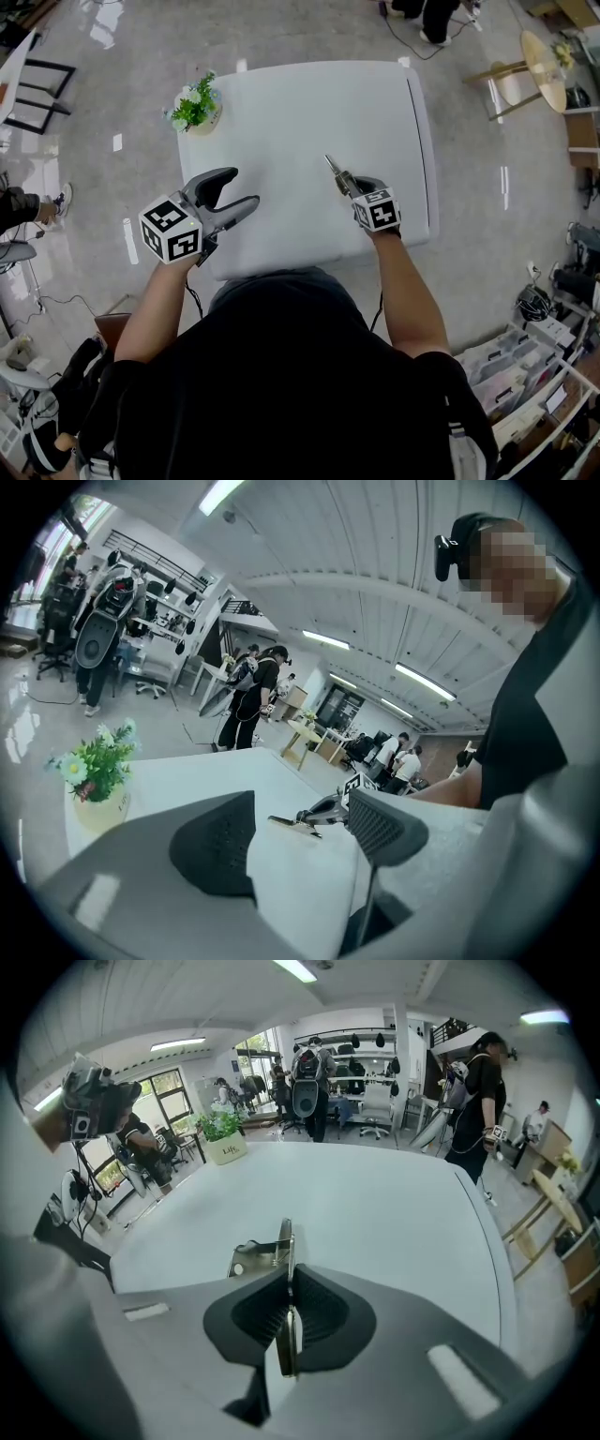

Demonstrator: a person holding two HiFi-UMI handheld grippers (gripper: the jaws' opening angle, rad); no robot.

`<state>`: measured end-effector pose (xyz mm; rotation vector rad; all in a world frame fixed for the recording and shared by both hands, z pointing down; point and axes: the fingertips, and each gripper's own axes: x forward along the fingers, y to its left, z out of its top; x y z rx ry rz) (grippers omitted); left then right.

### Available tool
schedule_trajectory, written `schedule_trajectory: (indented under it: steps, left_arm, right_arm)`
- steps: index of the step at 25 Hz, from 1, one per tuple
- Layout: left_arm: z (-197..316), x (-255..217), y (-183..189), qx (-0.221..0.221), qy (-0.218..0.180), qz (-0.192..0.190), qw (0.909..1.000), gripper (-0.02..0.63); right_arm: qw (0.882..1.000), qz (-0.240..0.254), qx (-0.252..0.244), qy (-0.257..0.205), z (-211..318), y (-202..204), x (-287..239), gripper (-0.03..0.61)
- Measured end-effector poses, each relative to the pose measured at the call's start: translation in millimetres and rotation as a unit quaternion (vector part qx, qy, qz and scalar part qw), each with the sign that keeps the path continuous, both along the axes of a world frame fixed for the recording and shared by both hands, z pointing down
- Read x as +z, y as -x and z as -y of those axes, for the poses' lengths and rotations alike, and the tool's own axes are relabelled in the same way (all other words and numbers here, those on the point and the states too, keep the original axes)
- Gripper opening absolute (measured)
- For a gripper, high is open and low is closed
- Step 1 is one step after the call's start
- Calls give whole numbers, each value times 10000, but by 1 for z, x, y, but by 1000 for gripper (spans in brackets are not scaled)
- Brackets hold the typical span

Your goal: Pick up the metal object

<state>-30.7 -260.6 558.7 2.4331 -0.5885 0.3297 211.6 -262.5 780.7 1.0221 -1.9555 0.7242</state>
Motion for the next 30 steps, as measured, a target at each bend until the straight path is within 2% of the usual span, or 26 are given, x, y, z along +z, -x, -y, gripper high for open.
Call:
schedule_trajectory:
  steps: [30]
  left_arm:
    - [-27,-49,32,487,-559,-105,9972,301]
  right_arm:
    - [9959,83,587,-686,-40,24,-78,34]
